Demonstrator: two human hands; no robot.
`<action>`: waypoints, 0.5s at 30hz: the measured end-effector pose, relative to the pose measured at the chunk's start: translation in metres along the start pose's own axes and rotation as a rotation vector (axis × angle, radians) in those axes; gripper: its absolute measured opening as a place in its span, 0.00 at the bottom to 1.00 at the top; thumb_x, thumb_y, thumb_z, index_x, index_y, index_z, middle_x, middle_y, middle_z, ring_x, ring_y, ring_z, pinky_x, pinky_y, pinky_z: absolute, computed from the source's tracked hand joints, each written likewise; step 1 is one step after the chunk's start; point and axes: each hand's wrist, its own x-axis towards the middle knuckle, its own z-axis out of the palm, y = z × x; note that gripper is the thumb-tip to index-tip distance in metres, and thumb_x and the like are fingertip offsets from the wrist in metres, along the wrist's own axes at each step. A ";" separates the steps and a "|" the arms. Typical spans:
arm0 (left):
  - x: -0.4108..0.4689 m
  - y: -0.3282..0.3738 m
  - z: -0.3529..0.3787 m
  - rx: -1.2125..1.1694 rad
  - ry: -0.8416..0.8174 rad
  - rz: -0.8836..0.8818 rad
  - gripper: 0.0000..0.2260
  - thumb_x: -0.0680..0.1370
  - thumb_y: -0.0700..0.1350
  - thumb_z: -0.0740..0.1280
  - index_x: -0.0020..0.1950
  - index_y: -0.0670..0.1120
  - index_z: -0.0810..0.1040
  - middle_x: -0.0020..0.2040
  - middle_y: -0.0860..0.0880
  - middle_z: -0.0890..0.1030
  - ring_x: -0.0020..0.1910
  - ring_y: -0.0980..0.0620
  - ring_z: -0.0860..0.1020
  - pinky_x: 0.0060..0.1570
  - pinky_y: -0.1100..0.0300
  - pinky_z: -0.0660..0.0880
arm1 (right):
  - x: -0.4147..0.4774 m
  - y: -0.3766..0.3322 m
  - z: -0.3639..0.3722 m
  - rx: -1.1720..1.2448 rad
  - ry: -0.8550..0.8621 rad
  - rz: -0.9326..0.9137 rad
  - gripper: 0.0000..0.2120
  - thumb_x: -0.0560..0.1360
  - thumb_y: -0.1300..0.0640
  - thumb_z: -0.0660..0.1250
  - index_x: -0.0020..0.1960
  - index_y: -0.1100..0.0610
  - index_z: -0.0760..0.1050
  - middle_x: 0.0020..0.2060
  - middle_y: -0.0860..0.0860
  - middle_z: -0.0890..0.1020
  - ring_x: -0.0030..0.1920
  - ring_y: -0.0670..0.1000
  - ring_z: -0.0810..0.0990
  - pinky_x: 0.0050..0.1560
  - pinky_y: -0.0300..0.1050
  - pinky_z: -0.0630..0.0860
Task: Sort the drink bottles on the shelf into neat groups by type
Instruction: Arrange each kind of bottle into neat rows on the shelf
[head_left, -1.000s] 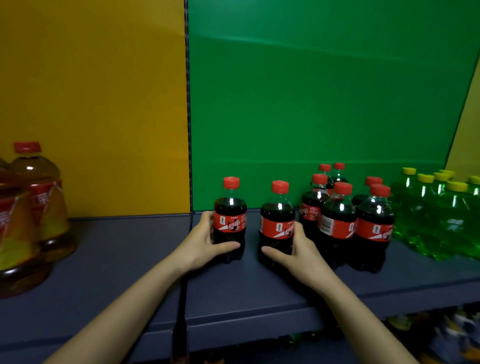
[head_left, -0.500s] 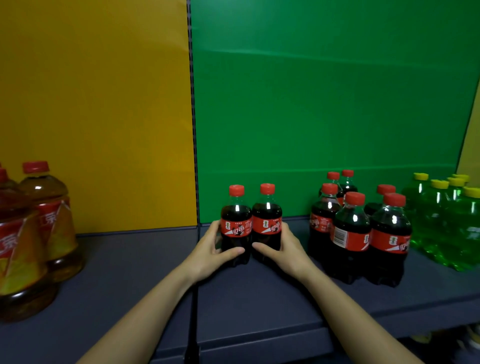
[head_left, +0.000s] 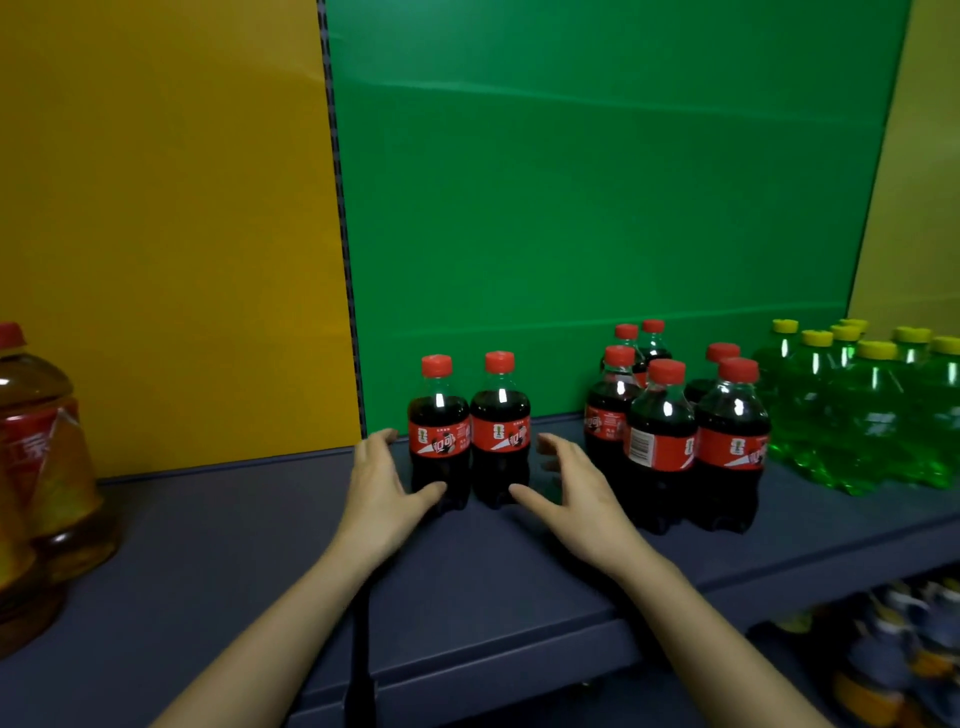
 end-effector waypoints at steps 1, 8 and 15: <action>-0.005 0.006 -0.003 0.036 0.079 0.078 0.30 0.70 0.43 0.73 0.67 0.40 0.63 0.66 0.44 0.66 0.66 0.47 0.66 0.63 0.58 0.63 | -0.009 0.001 -0.008 -0.008 0.026 -0.028 0.27 0.74 0.51 0.67 0.70 0.54 0.63 0.64 0.47 0.69 0.64 0.46 0.70 0.67 0.47 0.69; -0.028 0.072 0.025 -0.025 -0.054 0.463 0.14 0.71 0.45 0.72 0.53 0.48 0.71 0.50 0.53 0.72 0.48 0.57 0.73 0.48 0.67 0.70 | -0.048 0.019 -0.081 -0.019 0.463 -0.170 0.13 0.71 0.64 0.68 0.50 0.50 0.74 0.46 0.47 0.78 0.45 0.41 0.76 0.46 0.27 0.70; -0.041 0.121 0.114 -0.080 -0.202 0.309 0.34 0.70 0.53 0.72 0.69 0.48 0.58 0.64 0.52 0.65 0.65 0.53 0.67 0.65 0.57 0.67 | -0.046 0.069 -0.126 -0.041 0.557 0.084 0.30 0.69 0.58 0.72 0.66 0.58 0.64 0.57 0.46 0.65 0.60 0.47 0.67 0.60 0.42 0.65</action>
